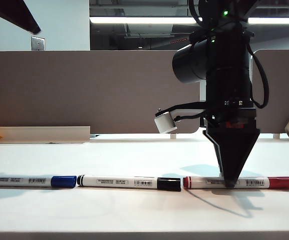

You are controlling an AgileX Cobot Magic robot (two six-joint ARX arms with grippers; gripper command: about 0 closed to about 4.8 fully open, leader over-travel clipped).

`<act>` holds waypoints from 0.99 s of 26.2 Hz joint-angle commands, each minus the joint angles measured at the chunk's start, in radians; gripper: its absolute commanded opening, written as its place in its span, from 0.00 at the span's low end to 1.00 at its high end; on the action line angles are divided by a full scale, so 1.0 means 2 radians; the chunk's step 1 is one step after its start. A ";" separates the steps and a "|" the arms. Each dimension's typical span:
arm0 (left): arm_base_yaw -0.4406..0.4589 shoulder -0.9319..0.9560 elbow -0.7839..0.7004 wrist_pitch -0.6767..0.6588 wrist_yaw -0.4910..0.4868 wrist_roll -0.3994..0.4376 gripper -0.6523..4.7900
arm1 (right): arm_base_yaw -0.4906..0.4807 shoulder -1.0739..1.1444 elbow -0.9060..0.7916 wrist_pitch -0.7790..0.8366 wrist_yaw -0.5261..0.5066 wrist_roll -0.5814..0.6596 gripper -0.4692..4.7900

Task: Pick up the markers one by one and line them up horizontally in a straight line on the table.

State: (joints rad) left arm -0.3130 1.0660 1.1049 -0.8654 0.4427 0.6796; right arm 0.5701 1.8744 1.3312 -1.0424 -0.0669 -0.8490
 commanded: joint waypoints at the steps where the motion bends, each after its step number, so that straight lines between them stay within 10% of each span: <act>1: 0.000 -0.002 0.000 0.001 0.004 0.000 0.11 | 0.000 -0.002 0.002 -0.004 -0.004 0.005 0.28; 26: 0.000 -0.002 0.000 0.003 0.003 0.000 0.11 | 0.007 -0.002 0.002 -0.007 -0.024 0.027 0.28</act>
State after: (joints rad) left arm -0.3130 1.0660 1.1049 -0.8646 0.4427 0.6796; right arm 0.5831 1.8744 1.3312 -1.0595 -0.1055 -0.8059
